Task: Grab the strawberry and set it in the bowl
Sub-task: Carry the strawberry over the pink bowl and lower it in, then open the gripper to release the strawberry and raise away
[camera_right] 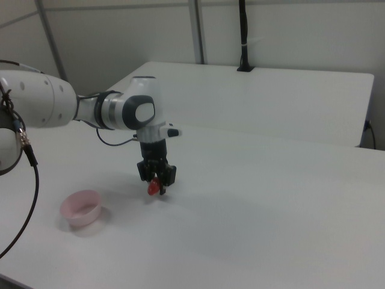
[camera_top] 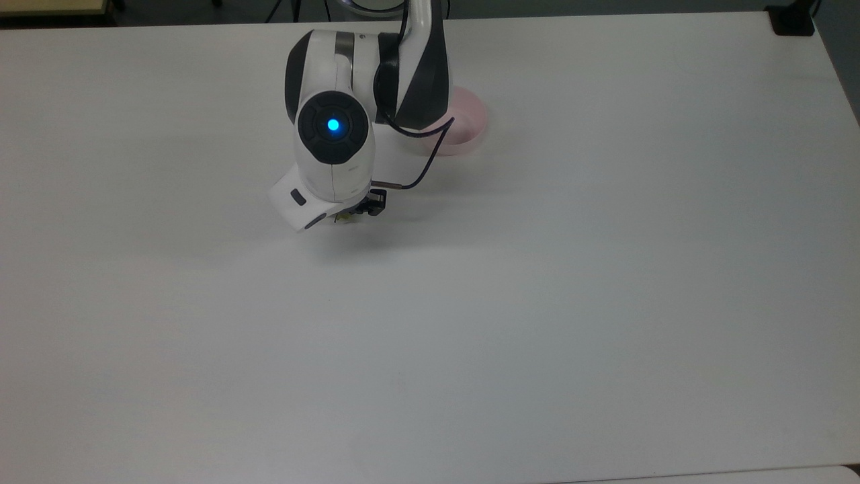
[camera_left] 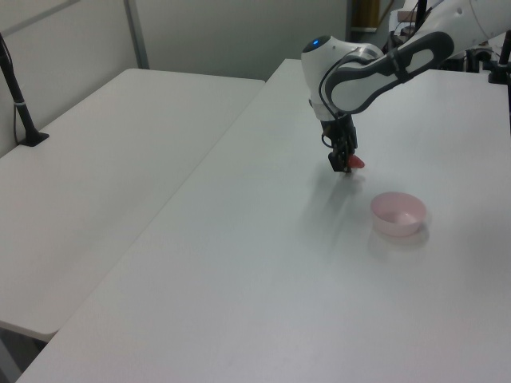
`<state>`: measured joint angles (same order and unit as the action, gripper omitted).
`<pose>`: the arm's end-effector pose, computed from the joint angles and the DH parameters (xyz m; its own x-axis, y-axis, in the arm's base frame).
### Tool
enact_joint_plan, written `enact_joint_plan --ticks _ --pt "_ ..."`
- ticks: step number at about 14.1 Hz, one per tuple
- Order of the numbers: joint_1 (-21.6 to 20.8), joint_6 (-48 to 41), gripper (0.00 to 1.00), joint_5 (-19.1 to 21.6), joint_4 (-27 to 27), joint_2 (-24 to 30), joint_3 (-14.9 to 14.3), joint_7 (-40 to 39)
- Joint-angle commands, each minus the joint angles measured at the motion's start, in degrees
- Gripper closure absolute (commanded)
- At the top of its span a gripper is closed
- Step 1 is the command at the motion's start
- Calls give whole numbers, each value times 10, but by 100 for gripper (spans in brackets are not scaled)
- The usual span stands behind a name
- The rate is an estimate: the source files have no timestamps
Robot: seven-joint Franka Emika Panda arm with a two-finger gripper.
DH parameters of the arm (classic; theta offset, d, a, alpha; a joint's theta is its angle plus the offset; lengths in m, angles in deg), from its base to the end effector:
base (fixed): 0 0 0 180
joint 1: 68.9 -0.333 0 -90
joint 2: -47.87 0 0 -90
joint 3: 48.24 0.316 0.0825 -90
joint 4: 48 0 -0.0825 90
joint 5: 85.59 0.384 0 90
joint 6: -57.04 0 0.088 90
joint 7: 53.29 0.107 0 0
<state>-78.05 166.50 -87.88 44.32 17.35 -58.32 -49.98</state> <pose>0.6600 -0.0003 0.3048 0.9743 -0.0565 -0.2179 -0.0272 -0.9904 0.1352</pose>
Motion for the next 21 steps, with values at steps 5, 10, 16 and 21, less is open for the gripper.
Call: enact_joint_plan --ticks 5,10,16,21 --pt "-88 -169 73 29 15 110 27 -25" --pt "-156 -186 72 34 46 103 27 -24" --pt "-167 -198 0 33 59 104 27 -18" --pt "-161 -253 0 33 4 127 20 -14"
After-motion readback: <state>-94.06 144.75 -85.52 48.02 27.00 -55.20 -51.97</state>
